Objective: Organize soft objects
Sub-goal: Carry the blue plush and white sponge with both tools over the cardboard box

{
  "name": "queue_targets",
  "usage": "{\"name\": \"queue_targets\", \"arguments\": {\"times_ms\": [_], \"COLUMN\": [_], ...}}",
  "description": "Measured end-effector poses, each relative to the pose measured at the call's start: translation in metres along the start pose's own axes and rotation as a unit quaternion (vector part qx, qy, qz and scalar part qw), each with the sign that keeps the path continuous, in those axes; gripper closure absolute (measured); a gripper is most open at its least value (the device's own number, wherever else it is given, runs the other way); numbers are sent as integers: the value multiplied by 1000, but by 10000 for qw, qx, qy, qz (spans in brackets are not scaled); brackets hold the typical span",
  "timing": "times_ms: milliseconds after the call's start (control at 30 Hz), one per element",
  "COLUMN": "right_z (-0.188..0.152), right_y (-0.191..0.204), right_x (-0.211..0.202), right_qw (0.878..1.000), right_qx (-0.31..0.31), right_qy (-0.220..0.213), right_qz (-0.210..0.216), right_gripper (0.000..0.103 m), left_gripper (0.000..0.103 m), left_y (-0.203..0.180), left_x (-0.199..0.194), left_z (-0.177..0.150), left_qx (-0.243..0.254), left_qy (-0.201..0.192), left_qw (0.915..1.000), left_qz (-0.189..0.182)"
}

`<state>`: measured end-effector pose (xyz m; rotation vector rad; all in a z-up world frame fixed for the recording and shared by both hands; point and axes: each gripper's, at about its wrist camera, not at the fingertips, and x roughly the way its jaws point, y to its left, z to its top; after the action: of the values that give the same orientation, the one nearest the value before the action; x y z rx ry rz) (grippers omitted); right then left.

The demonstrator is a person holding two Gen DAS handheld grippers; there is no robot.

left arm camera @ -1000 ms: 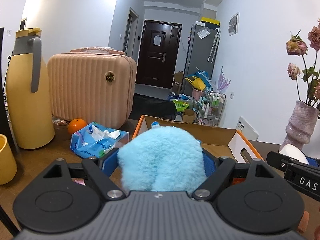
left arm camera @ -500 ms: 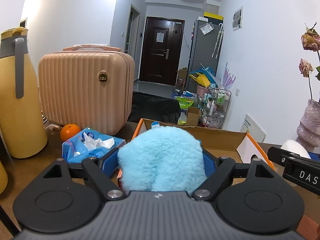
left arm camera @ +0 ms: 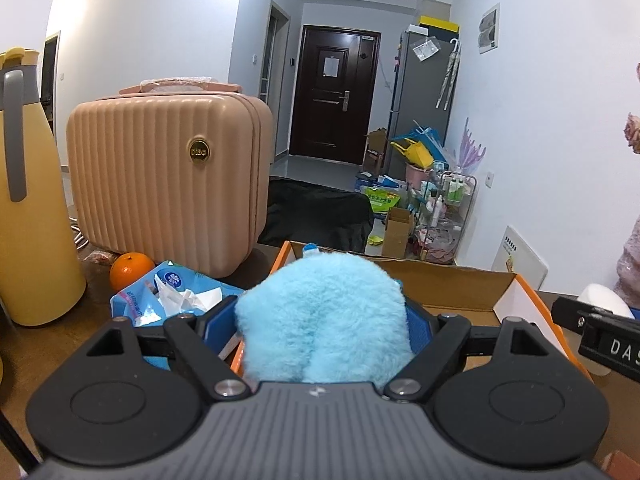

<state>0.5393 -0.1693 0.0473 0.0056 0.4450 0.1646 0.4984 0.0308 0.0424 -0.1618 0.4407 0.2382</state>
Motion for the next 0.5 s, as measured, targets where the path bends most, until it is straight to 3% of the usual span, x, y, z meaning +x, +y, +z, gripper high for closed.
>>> {"name": "queue_targets", "arguments": {"times_ms": [500], "right_z": [-6], "right_y": [15], "right_x": [38], "right_qw": [9981], "right_qx": [-300], "right_qy": [511], "right_qz": [-186], "right_gripper": [48], "left_gripper": [19], "left_y": [-4], "left_x": [38], "left_z": [4], "left_qx": [52], "left_qy": [154], "left_qw": [9996], "left_qz": [236]}}
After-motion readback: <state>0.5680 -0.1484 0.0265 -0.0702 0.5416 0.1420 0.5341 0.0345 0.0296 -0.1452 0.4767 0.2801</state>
